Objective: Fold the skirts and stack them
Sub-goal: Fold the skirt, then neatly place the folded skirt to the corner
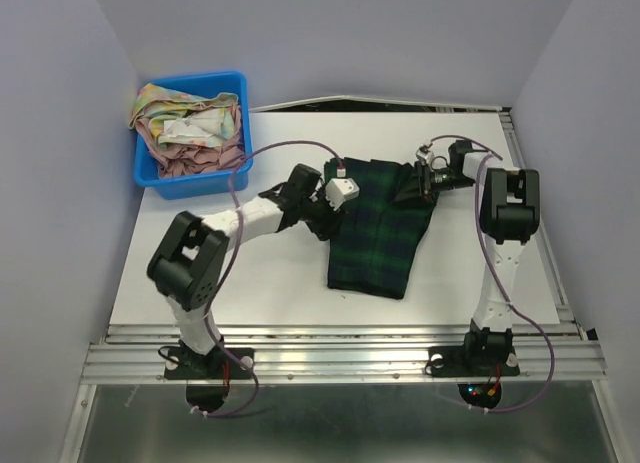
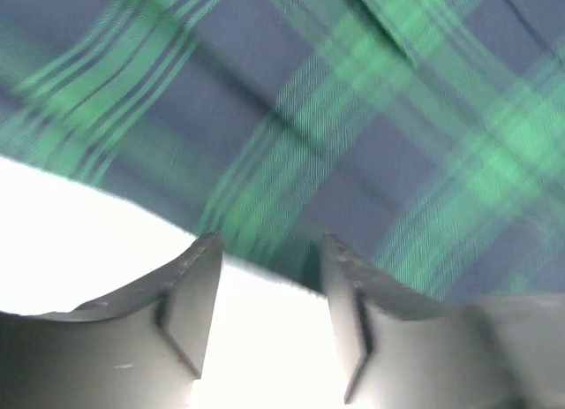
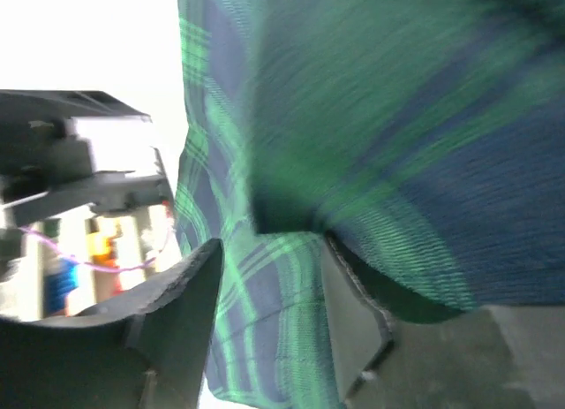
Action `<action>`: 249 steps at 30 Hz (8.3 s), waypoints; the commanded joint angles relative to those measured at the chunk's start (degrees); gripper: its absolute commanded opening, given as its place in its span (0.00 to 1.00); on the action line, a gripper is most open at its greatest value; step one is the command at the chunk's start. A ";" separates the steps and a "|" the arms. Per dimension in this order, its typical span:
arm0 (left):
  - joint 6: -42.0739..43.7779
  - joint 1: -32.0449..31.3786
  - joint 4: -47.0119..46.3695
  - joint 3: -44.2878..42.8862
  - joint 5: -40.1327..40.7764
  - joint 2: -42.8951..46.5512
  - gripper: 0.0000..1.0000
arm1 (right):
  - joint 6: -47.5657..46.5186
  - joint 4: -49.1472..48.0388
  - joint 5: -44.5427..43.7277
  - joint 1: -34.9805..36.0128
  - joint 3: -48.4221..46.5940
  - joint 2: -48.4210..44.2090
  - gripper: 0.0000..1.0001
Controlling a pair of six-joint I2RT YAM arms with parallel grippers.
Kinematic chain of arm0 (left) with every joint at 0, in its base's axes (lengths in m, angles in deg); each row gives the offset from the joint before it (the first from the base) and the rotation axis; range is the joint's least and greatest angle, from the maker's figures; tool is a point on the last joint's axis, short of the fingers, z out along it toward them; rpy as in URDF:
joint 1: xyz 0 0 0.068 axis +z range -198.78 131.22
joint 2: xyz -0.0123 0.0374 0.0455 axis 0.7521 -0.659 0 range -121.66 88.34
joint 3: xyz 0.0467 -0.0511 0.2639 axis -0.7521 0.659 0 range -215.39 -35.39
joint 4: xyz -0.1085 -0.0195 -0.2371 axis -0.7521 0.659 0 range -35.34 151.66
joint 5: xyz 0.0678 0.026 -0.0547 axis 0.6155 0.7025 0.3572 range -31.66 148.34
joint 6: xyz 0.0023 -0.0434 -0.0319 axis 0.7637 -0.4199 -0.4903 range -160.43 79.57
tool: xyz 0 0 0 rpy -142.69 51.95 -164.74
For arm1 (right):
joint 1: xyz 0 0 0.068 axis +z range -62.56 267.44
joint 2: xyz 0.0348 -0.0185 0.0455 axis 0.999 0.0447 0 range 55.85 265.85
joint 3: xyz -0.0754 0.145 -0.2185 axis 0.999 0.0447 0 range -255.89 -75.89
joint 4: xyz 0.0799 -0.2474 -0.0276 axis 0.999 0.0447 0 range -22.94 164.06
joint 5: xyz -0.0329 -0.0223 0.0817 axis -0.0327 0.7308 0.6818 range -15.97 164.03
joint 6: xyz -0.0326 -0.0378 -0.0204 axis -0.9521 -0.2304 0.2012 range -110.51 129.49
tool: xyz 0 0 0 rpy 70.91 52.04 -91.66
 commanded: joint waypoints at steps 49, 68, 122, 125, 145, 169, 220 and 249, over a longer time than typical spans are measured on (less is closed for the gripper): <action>26.55 -40.80 -26.45 28.58 45.86 10.29 0.37 | -0.78 -7.19 -16.63 18.08 31.33 -11.66 0.41; 12.14 -40.63 12.39 11.53 22.60 17.67 0.00 | 2.47 -4.56 -15.04 18.52 15.82 -21.24 0.60; 19.79 -16.37 41.68 -14.30 -9.86 4.67 0.00 | 2.91 -11.50 -18.04 25.55 14.18 -9.65 0.41; 19.60 -13.83 42.90 -17.64 -10.39 3.09 0.00 | 2.38 -11.76 -16.99 26.07 17.95 -8.85 0.30; 21.19 -6.44 32.98 -20.56 -2.65 -6.05 0.00 | 2.55 -14.93 -14.78 26.07 23.42 -9.73 0.17; 17.68 -5.82 25.50 -20.17 2.62 -15.46 0.24 | 12.31 -8.78 -47.57 11.41 3.03 -7.51 0.39; -9.40 3.58 8.80 -14.48 6.12 8.25 0.92 | 6.34 -18.27 -60.14 12.36 30.54 -38.19 0.71; -9.57 10.96 26.56 -5.18 26.44 34.55 0.98 | 12.85 -15.54 -74.46 14.92 31.77 -27.40 1.00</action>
